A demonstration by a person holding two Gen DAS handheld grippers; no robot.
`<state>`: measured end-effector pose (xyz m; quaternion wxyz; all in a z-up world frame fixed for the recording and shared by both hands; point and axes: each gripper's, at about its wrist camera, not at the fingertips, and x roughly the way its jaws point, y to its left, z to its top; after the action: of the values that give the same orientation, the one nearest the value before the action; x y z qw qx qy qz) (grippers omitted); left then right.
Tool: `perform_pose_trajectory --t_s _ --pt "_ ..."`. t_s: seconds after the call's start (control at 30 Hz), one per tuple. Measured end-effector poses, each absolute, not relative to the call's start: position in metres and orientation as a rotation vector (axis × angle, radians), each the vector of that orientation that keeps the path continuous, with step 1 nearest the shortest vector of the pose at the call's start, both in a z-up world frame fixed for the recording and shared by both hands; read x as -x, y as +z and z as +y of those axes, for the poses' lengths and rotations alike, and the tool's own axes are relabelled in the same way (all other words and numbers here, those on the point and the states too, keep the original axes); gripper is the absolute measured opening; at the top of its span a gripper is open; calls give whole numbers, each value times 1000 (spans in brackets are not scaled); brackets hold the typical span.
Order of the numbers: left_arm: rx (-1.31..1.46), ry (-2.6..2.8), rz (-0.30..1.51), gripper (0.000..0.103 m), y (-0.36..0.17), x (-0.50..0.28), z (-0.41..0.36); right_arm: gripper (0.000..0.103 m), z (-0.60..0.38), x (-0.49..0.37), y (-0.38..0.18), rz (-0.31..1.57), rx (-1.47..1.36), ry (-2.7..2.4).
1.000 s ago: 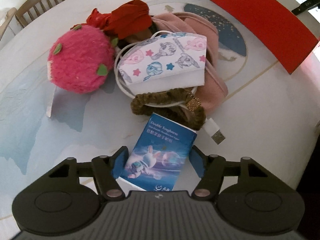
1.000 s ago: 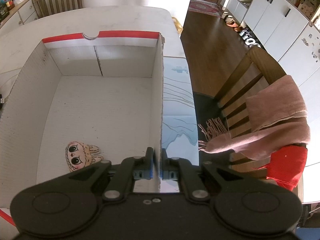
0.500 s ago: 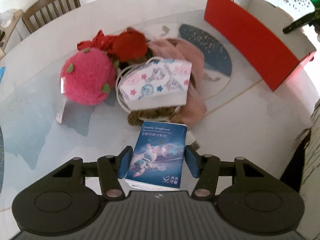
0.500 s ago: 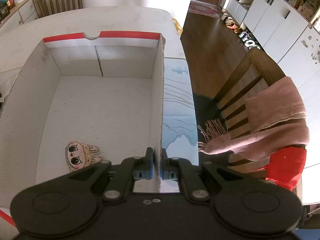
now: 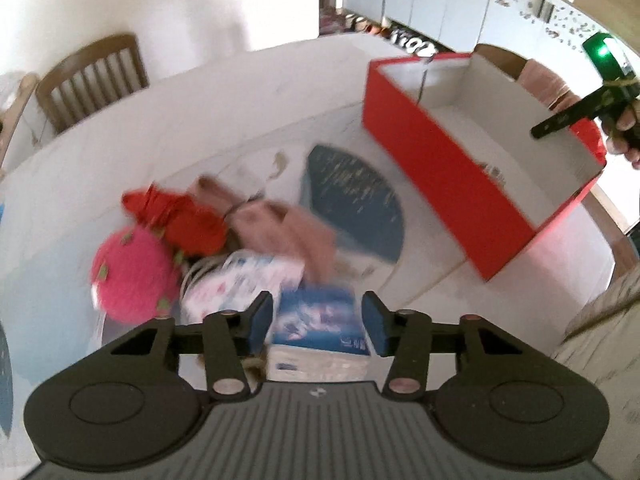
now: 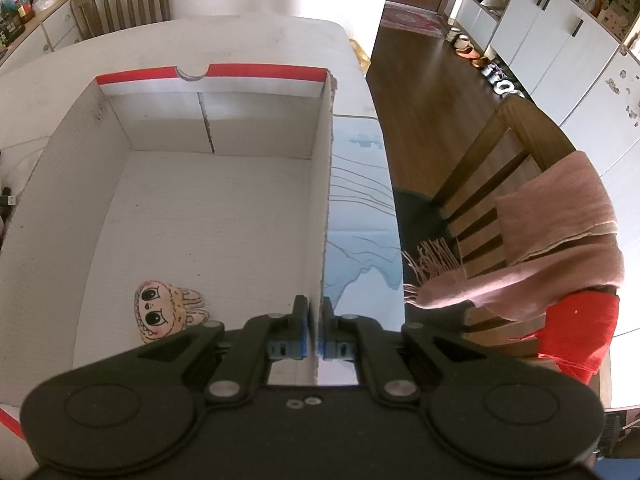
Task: Organize objects
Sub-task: 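Carry the blue box toward the red box with the left gripper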
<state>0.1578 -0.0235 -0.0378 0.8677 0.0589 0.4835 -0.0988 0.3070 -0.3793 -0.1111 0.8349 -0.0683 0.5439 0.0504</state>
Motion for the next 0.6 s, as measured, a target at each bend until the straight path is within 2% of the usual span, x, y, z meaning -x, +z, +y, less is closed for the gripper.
perform_pose_trajectory --t_s 0.07,0.2,0.43,0.47,0.6 --pt "-135 -236 986 45 -29 -165 -35 3 -379 -307 -111 1153 138 109" --pt "-157 -285 962 38 -21 -182 -56 3 -380 -307 -112 1151 133 112" --pt "-155 -288 981 39 -24 -192 -56 3 -379 -306 -112 1147 135 119" --pt "-152 -289 992 41 -27 -191 -56 3 -379 -306 -112 1146 136 121" --pt "-159 -317 1037 69 -45 -180 -64 3 -379 -306 -112 1147 136 128"
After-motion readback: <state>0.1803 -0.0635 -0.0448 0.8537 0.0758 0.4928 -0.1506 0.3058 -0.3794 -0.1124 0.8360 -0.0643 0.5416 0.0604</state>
